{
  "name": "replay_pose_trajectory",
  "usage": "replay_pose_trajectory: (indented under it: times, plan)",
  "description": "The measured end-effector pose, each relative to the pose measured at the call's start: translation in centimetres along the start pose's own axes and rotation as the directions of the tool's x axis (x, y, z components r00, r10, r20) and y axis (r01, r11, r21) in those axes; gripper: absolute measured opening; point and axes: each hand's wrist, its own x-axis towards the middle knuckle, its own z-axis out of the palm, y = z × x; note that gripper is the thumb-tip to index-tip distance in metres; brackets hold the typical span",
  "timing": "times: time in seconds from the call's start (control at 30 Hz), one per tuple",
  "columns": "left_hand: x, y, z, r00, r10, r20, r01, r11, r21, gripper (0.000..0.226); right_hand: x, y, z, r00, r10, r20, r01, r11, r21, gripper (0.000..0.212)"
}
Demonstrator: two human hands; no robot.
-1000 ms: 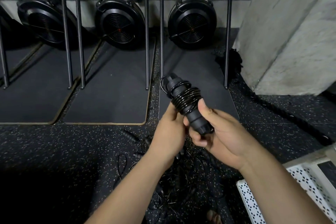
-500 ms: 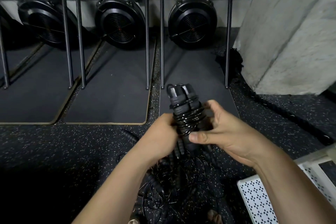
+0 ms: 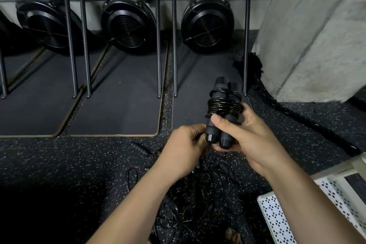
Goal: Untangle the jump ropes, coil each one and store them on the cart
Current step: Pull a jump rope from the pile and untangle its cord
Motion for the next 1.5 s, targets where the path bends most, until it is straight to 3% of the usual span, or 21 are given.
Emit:
replay_pose_trajectory:
  times: [0.2, 0.37, 0.5, 0.6, 0.8, 0.93, 1.23, 1.5]
  plan:
    - [-0.3, 0.7, 0.2, 0.999, -0.044, -0.003, 0.044, 0.999, 0.022, 0.021, -0.2, 0.4, 0.2, 0.993, -0.113, 0.013, 0.114, 0.989, -0.089, 0.054]
    - [-0.6, 1.6, 0.0, 0.996, -0.067, 0.058, 0.074, 0.99, -0.124, 0.025, 0.3, 0.8, 0.3, 0.984, -0.172, -0.046, 0.17, 0.985, -0.043, 0.057]
    - [-0.5, 1.6, 0.0, 0.998, -0.055, 0.038, 0.061, 0.98, -0.191, 0.023, 1.1, 1.8, -0.2, 0.978, -0.188, -0.089, 0.186, 0.982, -0.025, 0.051]
    - [-0.5, 1.4, 0.2, 0.999, -0.05, 0.011, 0.051, 0.971, -0.231, 0.035, 1.4, 2.3, -0.2, 0.974, -0.204, -0.101, 0.199, 0.979, -0.05, 0.049]
    - [-0.5, 1.5, 1.0, 0.997, -0.071, -0.044, 0.042, 0.883, -0.467, 0.044, 1.7, 2.1, 0.0, 0.952, -0.282, -0.116, 0.277, 0.959, -0.053, 0.053]
    - [-0.7, 1.8, 1.3, 0.997, -0.057, -0.055, 0.022, 0.866, -0.5, 0.048, 1.2, 1.7, 0.3, 0.927, -0.345, -0.144, 0.318, 0.931, -0.179, 0.061]
    - [-0.6, 1.9, 1.6, 0.996, -0.09, 0.029, 0.088, 0.764, -0.64, 0.055, 0.4, 0.9, 0.6, 0.893, -0.418, -0.169, 0.332, 0.863, -0.382, 0.047]
    - [-0.5, 2.3, 0.8, 0.998, -0.04, -0.049, 0.015, 0.9, -0.436, 0.056, -0.1, 0.8, 1.2, 0.87, -0.46, -0.179, 0.359, 0.839, -0.409, 0.047]
